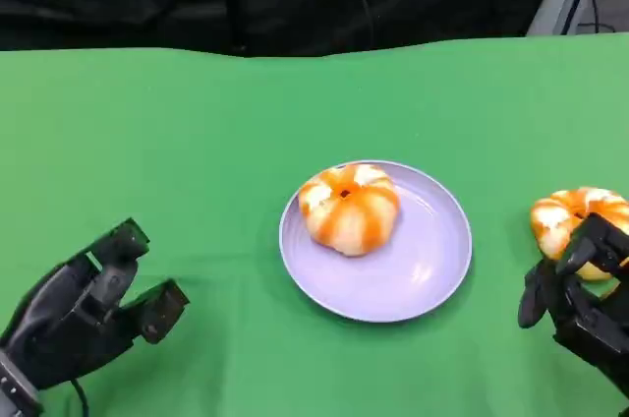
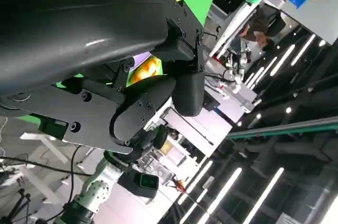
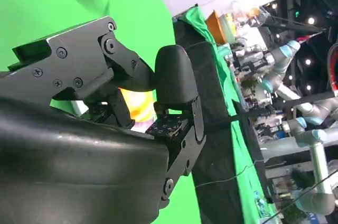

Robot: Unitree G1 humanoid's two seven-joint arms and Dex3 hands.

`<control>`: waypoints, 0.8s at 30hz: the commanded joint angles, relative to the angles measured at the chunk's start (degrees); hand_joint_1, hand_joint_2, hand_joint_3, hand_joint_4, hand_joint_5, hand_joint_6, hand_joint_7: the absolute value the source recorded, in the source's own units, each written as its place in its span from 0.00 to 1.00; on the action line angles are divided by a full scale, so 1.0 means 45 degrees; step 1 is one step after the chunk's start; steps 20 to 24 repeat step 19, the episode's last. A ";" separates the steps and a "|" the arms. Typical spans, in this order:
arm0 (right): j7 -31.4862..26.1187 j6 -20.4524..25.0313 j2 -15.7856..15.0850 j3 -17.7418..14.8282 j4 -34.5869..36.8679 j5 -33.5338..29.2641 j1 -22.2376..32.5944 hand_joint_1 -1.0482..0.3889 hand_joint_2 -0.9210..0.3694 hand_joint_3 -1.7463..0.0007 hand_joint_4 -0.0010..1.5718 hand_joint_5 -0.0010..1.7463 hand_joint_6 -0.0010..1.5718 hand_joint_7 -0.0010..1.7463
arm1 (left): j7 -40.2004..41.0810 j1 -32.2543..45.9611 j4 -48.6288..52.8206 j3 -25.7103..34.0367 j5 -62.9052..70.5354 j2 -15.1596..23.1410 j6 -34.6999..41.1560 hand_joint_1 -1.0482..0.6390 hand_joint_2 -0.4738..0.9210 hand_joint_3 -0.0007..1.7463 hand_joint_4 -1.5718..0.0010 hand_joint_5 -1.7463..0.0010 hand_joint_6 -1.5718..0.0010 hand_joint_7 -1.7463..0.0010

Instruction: Grasp the bread from the table and place it into the plate.

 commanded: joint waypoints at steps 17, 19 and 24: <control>-0.0152 0.0039 -0.0236 -0.0064 -0.0059 0.0136 -0.0078 0.66 0.22 0.39 0.51 1.00 0.44 0.92 | 0.0139 -0.0020 0.0090 0.0133 -0.0102 0.0177 0.0125 0.53 0.70 0.61 0.48 0.00 0.52 0.00; -0.0090 0.0005 -0.0257 -0.0062 -0.0038 0.0141 -0.0074 0.66 0.22 0.38 0.51 1.00 0.44 0.92 | 0.0090 -0.0046 0.0139 0.0127 -0.0117 0.0172 0.0149 0.53 0.70 0.61 0.48 0.00 0.52 0.00; -0.0090 0.0005 -0.0257 -0.0062 -0.0038 0.0141 -0.0074 0.66 0.22 0.38 0.51 1.00 0.44 0.92 | 0.0090 -0.0046 0.0139 0.0127 -0.0117 0.0172 0.0149 0.53 0.70 0.61 0.48 0.00 0.52 0.00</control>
